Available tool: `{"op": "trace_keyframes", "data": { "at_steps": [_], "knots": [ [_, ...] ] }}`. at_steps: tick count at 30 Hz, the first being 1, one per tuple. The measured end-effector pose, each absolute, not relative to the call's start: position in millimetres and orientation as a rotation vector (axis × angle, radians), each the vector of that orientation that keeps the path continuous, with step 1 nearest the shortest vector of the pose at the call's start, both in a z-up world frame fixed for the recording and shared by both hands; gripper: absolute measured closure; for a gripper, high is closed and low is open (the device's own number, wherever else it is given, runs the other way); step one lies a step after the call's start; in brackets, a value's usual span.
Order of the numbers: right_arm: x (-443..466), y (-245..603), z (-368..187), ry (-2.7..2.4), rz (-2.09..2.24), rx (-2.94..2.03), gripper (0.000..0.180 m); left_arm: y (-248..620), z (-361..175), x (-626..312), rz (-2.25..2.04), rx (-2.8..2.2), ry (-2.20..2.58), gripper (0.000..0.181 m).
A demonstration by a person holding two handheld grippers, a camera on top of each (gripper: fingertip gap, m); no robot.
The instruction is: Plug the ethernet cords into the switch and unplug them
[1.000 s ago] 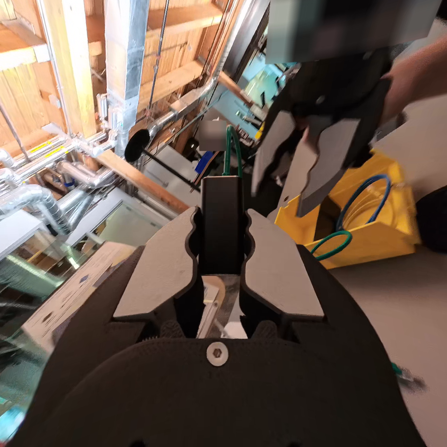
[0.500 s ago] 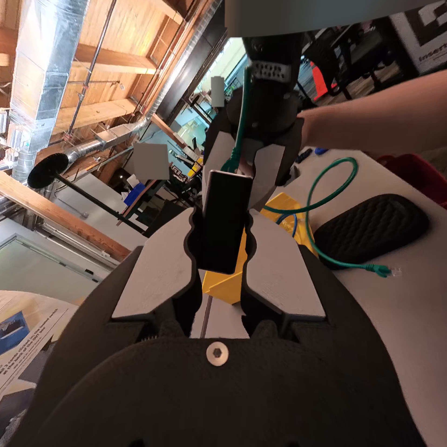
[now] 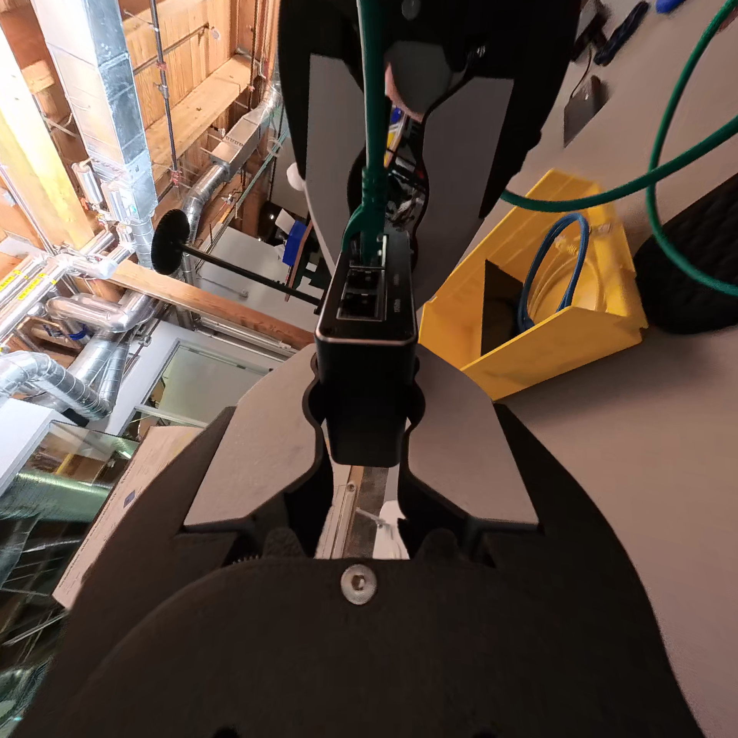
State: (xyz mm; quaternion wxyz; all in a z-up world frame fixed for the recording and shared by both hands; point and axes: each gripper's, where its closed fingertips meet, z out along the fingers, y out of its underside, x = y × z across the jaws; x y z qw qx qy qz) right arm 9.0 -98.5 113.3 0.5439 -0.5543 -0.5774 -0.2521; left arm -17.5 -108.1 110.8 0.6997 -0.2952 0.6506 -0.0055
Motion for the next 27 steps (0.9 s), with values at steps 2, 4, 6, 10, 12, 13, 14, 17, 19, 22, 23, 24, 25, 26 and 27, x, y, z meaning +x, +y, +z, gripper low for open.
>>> {"op": "trace_keyframes", "data": {
  "at_steps": [2, 4, 6, 10, 12, 13, 14, 17, 19, 22, 23, 24, 25, 26, 27],
  "knots": [
    [9, -97, 113, -1.371, -0.637, -1.304, 0.147, -106, 110, -18, -0.005, -0.643, 1.442, 0.145],
    [9, -96, 112, -1.370, -0.645, -1.315, 0.147, -105, 109, -18, -0.011, -0.640, 1.435, 0.144],
    [9, -96, 113, -1.362, -0.658, -1.323, 0.147, -103, 111, -19, 0.011, -0.641, 1.421, 0.144],
    [11, -96, 117, -1.339, -0.726, -1.335, 0.147, -98, 113, -20, 0.067, -0.654, 1.397, 0.144],
    [11, -96, 119, -1.327, -0.766, -1.342, 0.147, -95, 114, -21, 0.084, -0.669, 1.387, 0.143],
    [11, -96, 121, -1.318, -0.792, -1.342, 0.147, -94, 115, -22, 0.099, -0.674, 1.378, 0.143],
    [11, -97, 123, -1.309, -0.822, -1.335, 0.147, -93, 116, -23, 0.120, -0.678, 1.371, 0.144],
    [11, -99, 127, -1.292, -0.915, -1.333, 0.147, -88, 116, -25, 0.197, -0.693, 1.371, 0.144],
    [10, -100, 130, -1.284, -0.979, -1.316, 0.147, -85, 117, -27, 0.227, -0.697, 1.362, 0.144],
    [8, -102, 132, -1.290, -1.026, -1.291, 0.146, -84, 117, -28, 0.241, -0.695, 1.364, 0.144],
    [8, -103, 132, -1.290, -1.033, -1.287, 0.145, -84, 118, -28, 0.250, -0.690, 1.366, 0.145],
    [7, -104, 132, -1.291, -1.041, -1.284, 0.144, -84, 117, -29, 0.259, -0.687, 1.366, 0.145],
    [7, -104, 132, -1.287, -1.054, -1.282, 0.143, -83, 117, -29, 0.267, -0.689, 1.362, 0.145],
    [7, -104, 132, -1.285, -1.072, -1.282, 0.143, -82, 117, -29, 0.275, -0.688, 1.358, 0.144],
    [7, -104, 132, -1.287, -1.088, -1.282, 0.143, -81, 117, -28, 0.282, -0.682, 1.353, 0.144]
  ]
}}
